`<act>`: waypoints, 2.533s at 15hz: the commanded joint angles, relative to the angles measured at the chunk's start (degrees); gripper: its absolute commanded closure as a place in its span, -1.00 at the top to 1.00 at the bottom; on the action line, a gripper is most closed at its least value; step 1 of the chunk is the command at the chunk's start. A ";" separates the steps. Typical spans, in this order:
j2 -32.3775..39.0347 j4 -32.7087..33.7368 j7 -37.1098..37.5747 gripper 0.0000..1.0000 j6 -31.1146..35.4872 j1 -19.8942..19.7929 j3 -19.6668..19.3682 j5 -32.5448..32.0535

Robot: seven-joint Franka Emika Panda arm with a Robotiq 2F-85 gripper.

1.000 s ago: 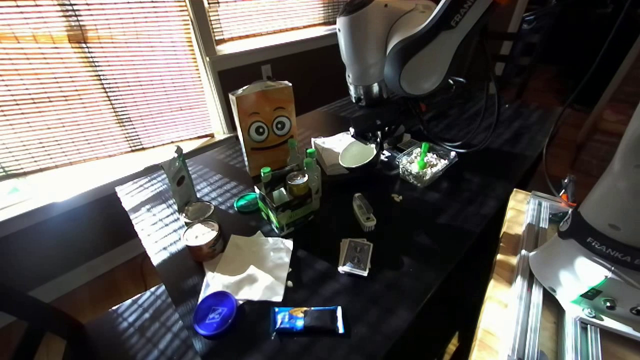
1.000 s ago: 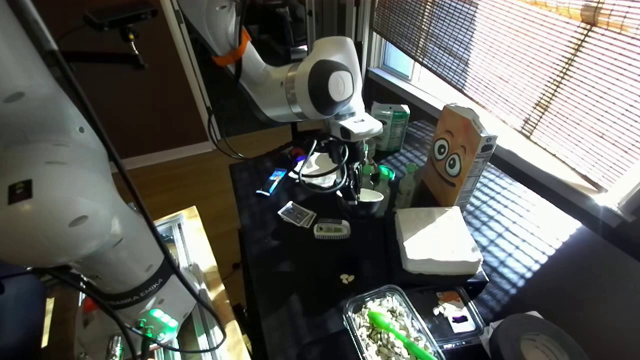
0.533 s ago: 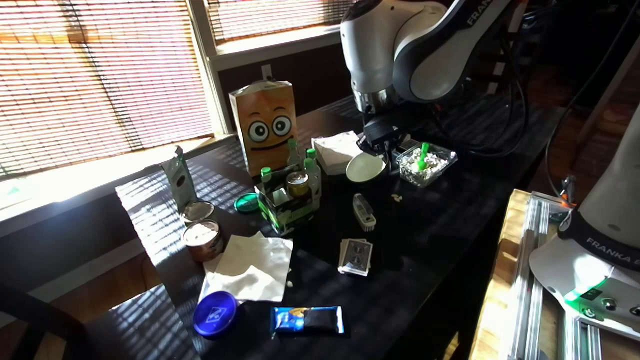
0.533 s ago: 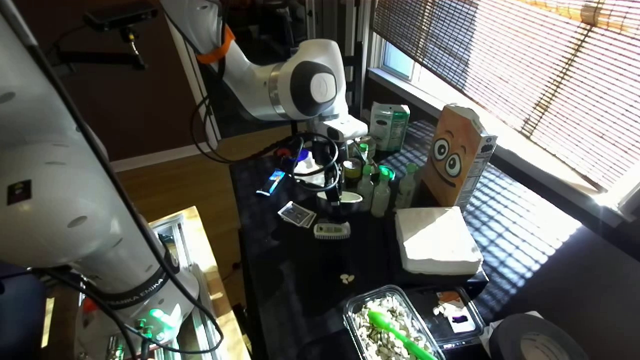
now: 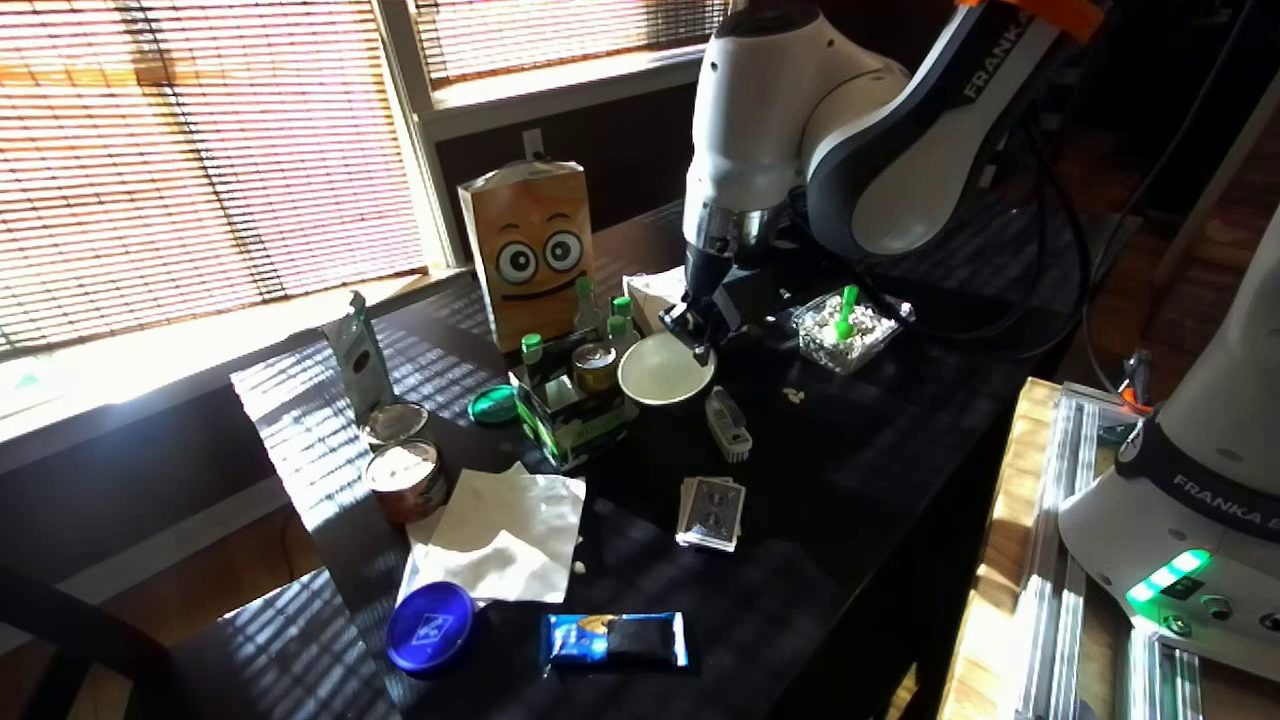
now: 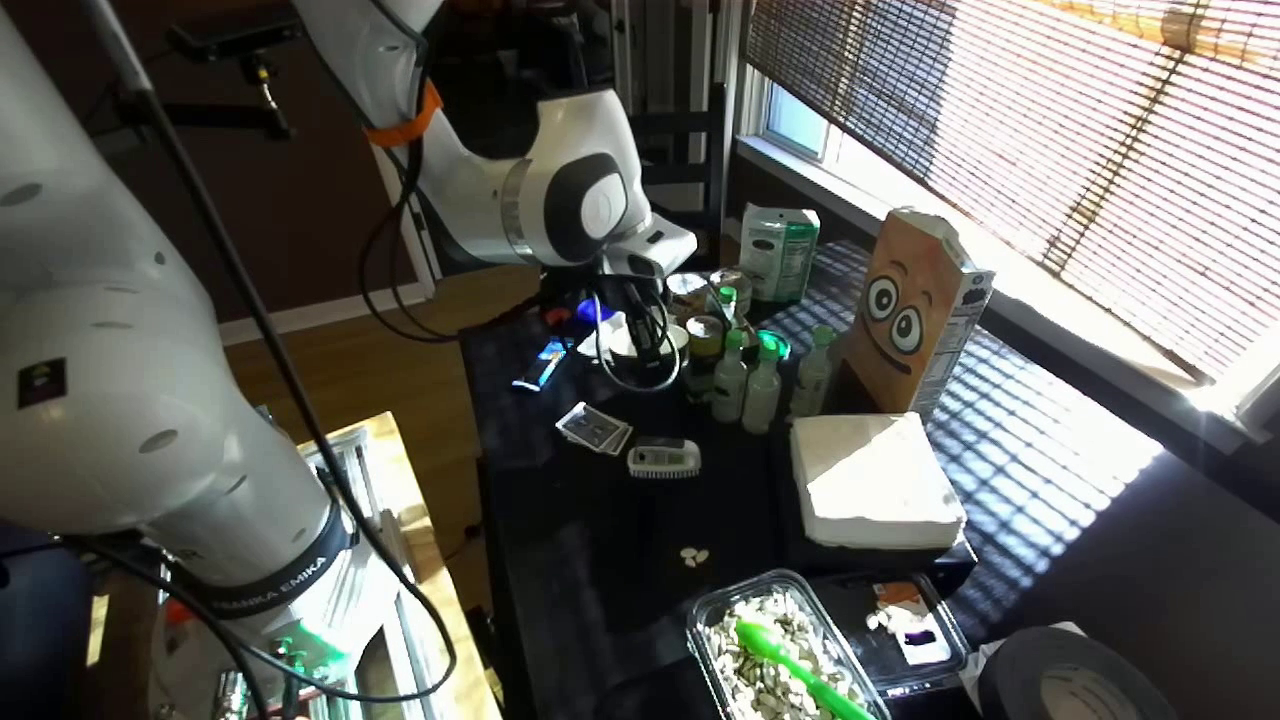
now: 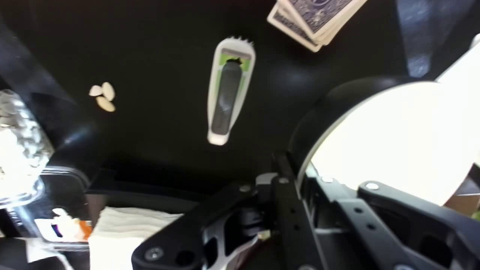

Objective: Pour the contents from the black bowl into the transparent bowl

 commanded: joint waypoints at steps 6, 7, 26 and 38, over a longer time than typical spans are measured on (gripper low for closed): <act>21.37 2.08 -27.86 -0.96 23.80 -11.21 23.48 23.20; 23.85 3.18 -28.63 -0.96 24.00 -16.35 28.21 19.96; 18.27 5.18 -40.34 -0.96 15.06 7.48 2.89 27.11; 25.13 9.56 -42.56 -0.19 17.15 -1.13 11.97 32.30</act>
